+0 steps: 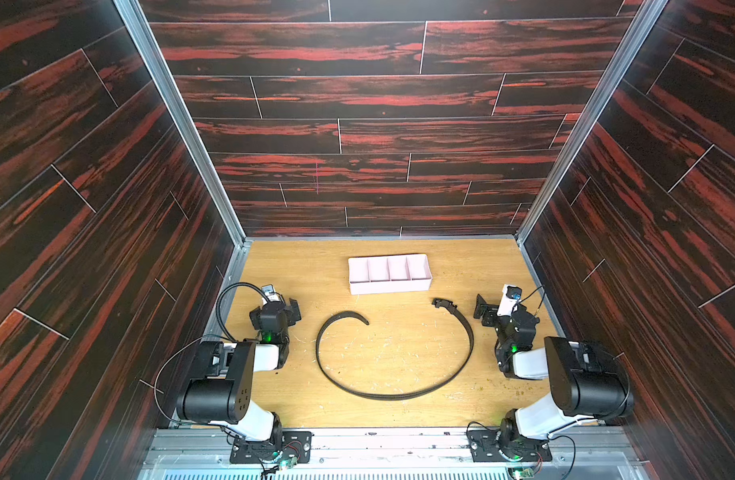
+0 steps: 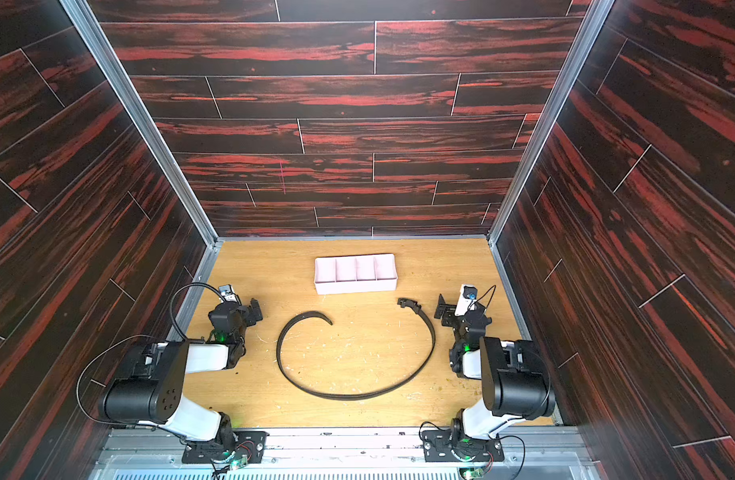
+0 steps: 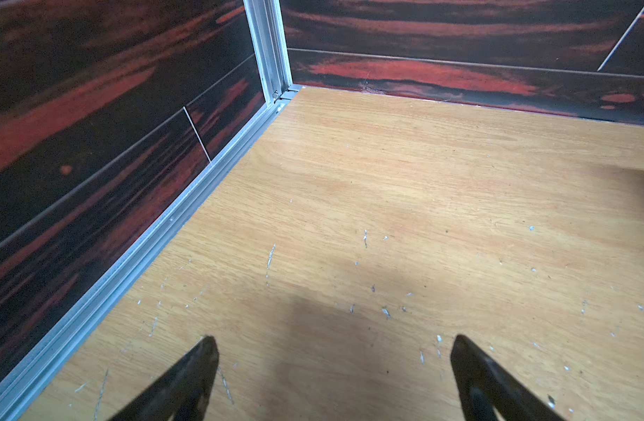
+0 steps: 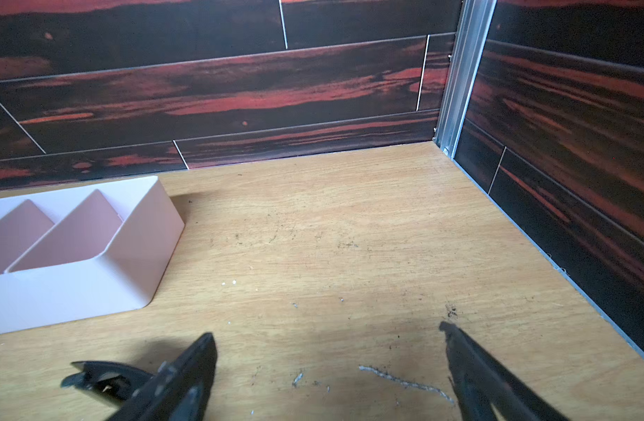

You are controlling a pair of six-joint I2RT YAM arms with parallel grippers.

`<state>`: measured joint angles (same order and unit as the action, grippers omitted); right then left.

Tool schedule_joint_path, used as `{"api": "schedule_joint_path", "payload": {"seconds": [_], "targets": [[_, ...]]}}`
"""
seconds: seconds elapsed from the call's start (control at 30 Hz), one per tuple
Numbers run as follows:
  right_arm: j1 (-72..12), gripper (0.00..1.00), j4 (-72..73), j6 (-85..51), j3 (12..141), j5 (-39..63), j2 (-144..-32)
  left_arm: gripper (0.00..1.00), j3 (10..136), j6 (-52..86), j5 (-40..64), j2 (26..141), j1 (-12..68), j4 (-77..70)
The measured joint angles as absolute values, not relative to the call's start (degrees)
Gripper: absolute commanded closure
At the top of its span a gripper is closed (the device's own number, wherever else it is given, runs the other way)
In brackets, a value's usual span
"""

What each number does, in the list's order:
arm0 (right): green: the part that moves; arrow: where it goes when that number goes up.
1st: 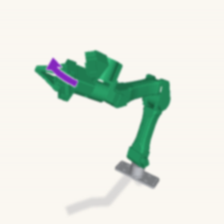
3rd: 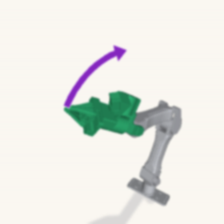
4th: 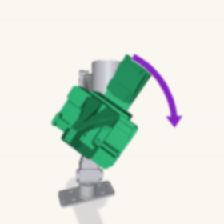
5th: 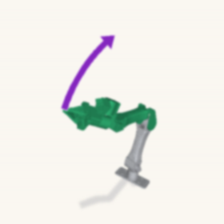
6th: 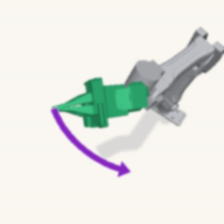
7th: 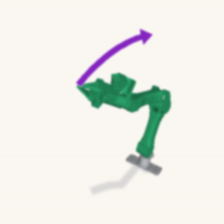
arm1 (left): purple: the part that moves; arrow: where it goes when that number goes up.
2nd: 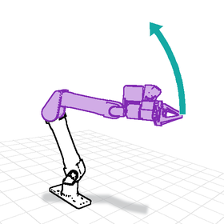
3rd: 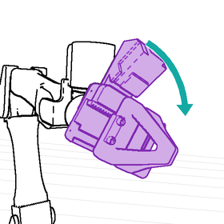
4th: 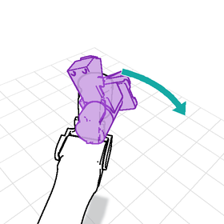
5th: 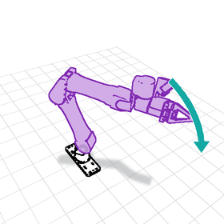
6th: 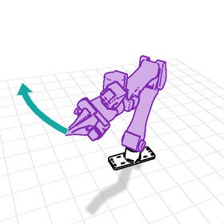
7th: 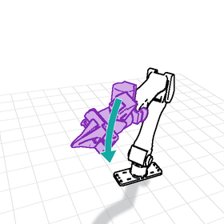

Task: Place the belts into the storage roll
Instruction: Roll the belt at the center of the board.

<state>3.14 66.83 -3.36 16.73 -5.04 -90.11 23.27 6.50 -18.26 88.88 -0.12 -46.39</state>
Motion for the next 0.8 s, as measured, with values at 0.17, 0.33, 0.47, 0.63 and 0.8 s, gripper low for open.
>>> {"api": "schedule_joint_path", "payload": {"seconds": [0.17, 0.33, 0.47, 0.63, 0.8], "targets": [[3.1, 0.01, 66.8, -3.4, 16.7, -5.1, -90.1, 0.00, 23.3, 6.5, -18.3, 88.9, -0.1, -46.4], [3.1, 0.01, 66.8, -3.4, 16.7, -5.0, -90.1, 0.00, 23.3, 6.5, -18.3, 88.9, -0.1, -46.4], [3.1, 0.01, 66.8, -3.4, 16.7, -5.0, -90.1, 0.00, 23.3, 6.5, -18.3, 88.9, -0.1, -46.4], [3.2, 0.01, 66.8, -3.4, 16.7, -4.8, -90.1, 0.06, 23.3, 6.5, -18.3, 88.9, -0.1, -46.4], [3.3, 0.01, 61.7, -3.4, 18.2, -4.7, -88.3, 0.02, 24.7, 6.2, -18.7, 88.2, 0.1, -43.2]]}}
